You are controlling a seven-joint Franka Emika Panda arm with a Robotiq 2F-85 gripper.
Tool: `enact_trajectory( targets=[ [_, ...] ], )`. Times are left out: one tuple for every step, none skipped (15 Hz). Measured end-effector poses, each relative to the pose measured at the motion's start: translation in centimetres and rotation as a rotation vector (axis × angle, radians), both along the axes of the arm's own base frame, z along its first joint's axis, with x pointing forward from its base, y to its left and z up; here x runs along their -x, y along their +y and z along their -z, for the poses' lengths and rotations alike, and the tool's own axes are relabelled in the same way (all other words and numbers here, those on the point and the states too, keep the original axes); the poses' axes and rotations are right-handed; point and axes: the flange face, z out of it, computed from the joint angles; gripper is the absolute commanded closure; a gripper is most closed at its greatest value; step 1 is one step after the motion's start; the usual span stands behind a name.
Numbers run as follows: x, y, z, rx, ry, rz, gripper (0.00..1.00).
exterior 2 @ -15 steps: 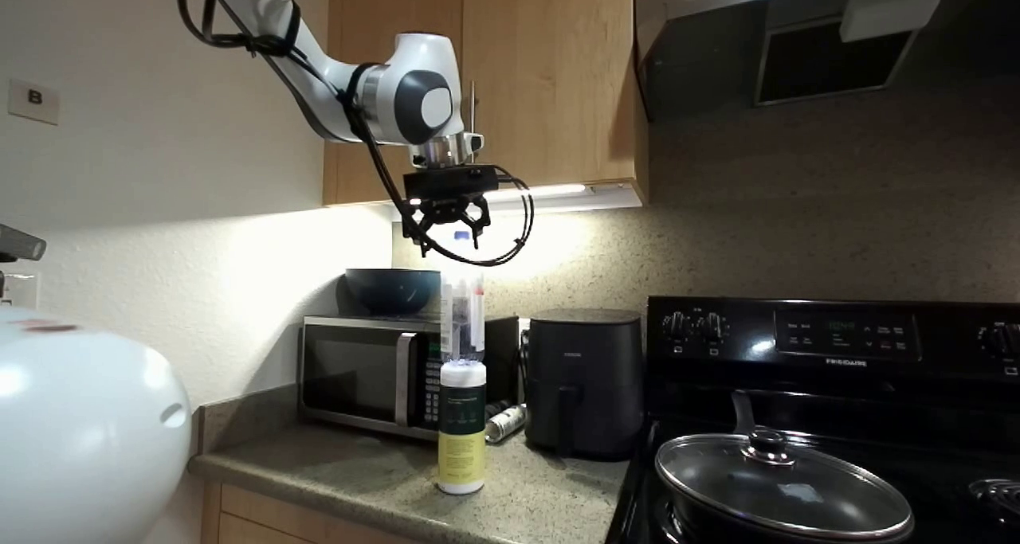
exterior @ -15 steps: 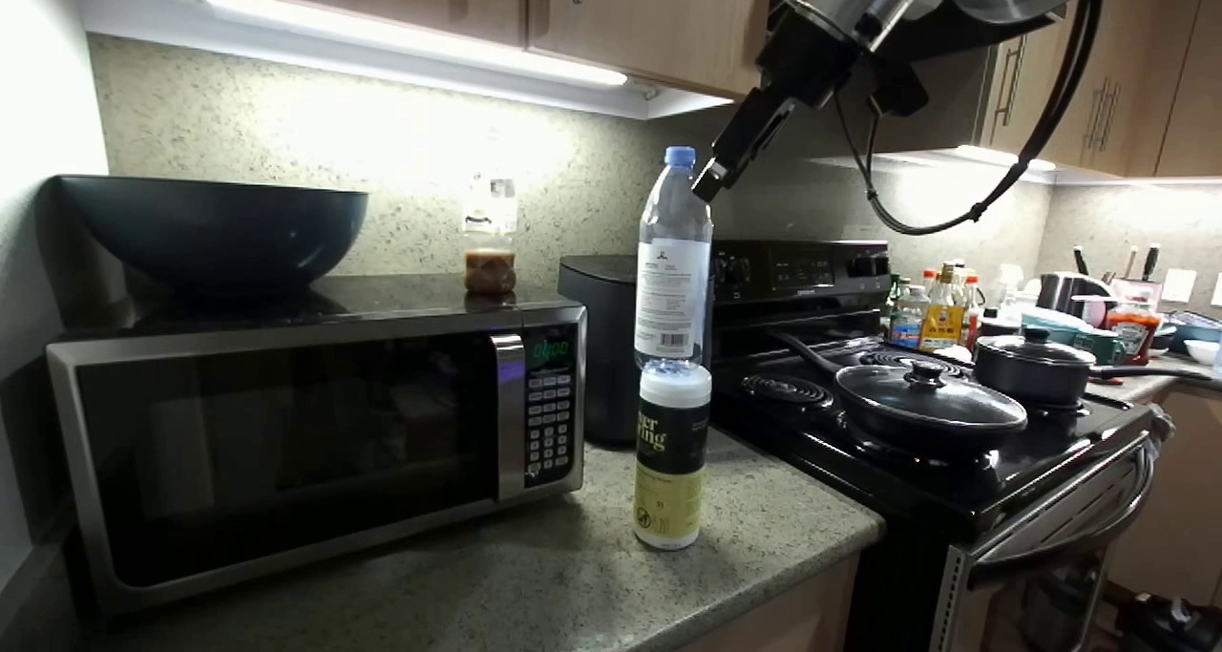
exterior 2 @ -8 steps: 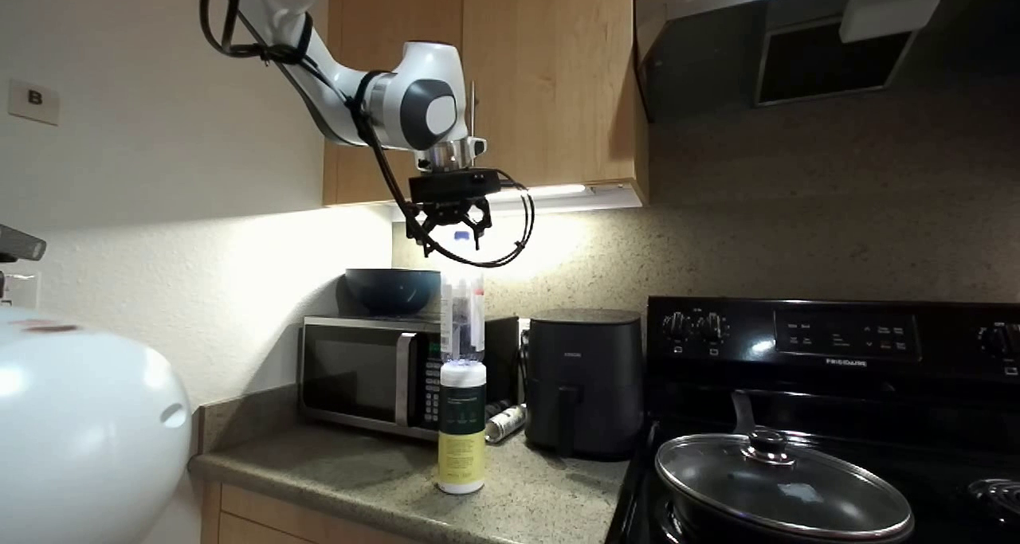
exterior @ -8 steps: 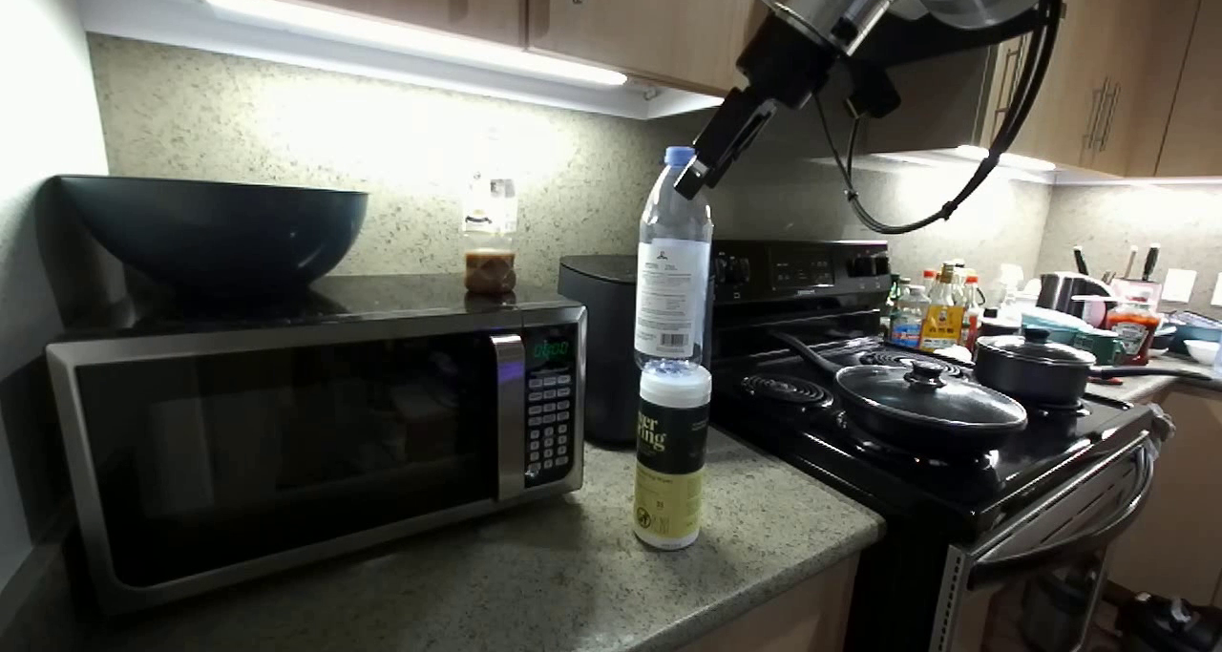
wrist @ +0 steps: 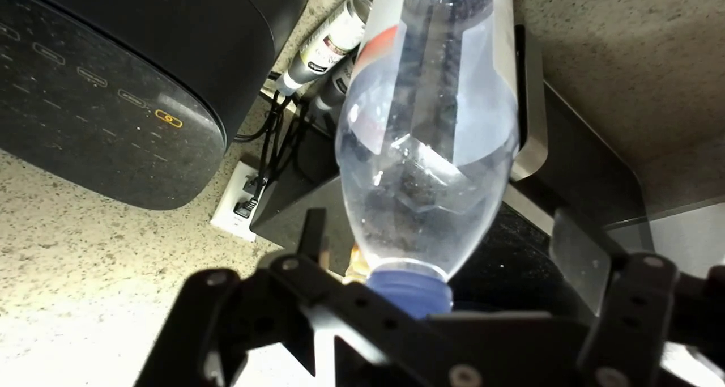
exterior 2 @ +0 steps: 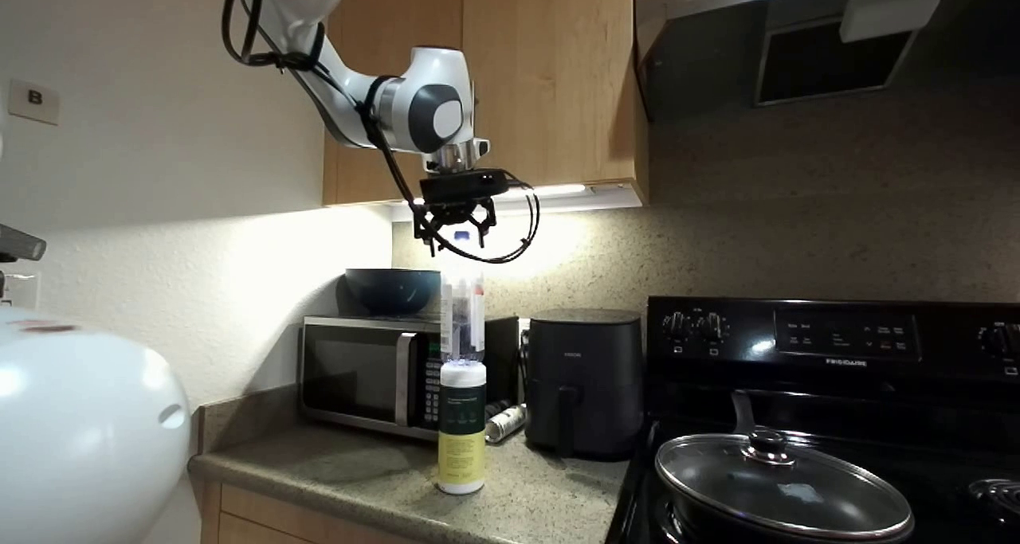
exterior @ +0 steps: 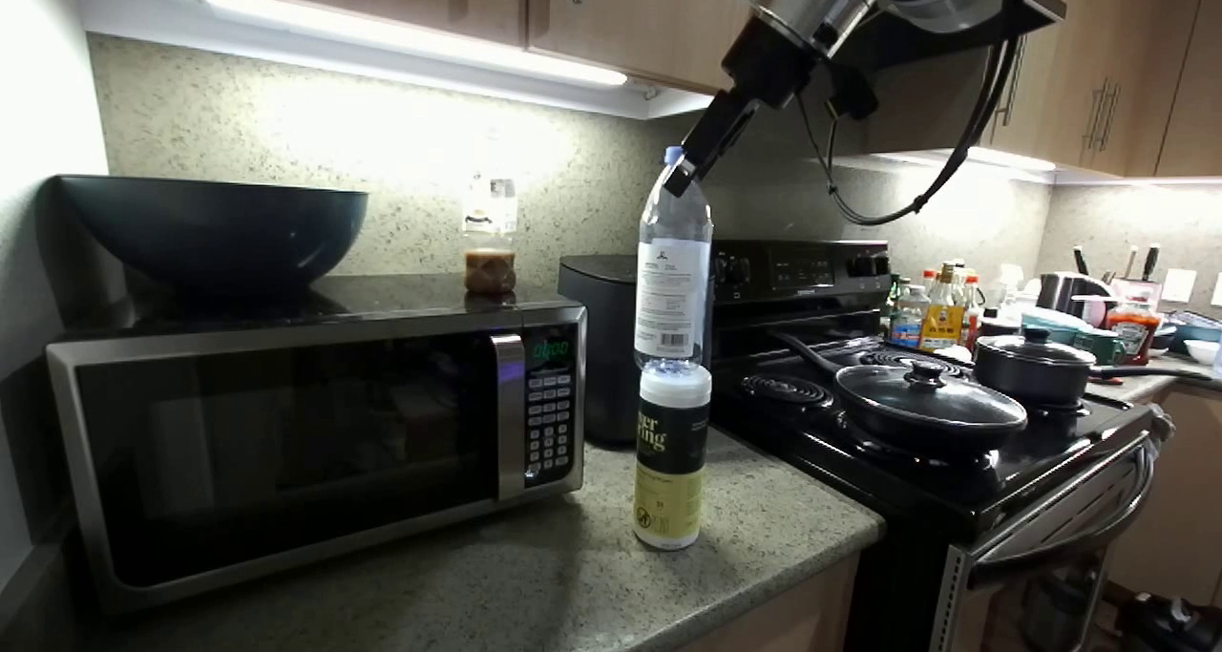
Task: Put the empty bottle on the counter and the bottle with the liquid put on top of the container
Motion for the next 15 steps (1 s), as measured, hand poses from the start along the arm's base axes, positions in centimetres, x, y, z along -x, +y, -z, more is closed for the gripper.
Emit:
enact_trajectory(
  targets=[
    [-0.3, 0.0, -0.1, 0.004, -0.003, -0.004, 0.00],
    [-0.5, -0.1, -0.1, 0.006, -0.006, -0.009, 0.00],
    [-0.8, -0.1, -0.1, 0.006, -0.008, -0.012, 0.06],
    [-1.0, -0.2, -0.1, 0.004, -0.010, -0.014, 0.27],
    [-1.3, -0.4, -0.1, 0.002, -0.011, -0.017, 0.31],
    [-1.6, -0.4, -0.1, -0.002, -0.013, -0.021, 0.32],
    [-1.8, -0.5, -0.2, -0.005, -0.015, -0.026, 0.37],
    [-2.1, -0.7, -0.1, -0.008, -0.017, -0.030, 0.44],
    [-2.4, -0.7, -0.1, -0.011, -0.018, -0.032, 0.51],
    [-2.7, -0.8, -0.2, -0.014, -0.020, -0.035, 0.57],
    [-2.9, -0.9, -0.2, -0.018, -0.021, -0.035, 0.64],
    [-3.2, -0.9, -0.2, -0.021, -0.022, -0.033, 0.69],
    [-3.4, -1.0, -0.3, -0.021, -0.022, -0.031, 0.74],
    [-3.5, -1.0, -0.4, -0.021, -0.019, -0.030, 0.78],
    [-3.5, -1.1, -0.6, -0.024, -0.012, -0.025, 0.80]
  ],
)
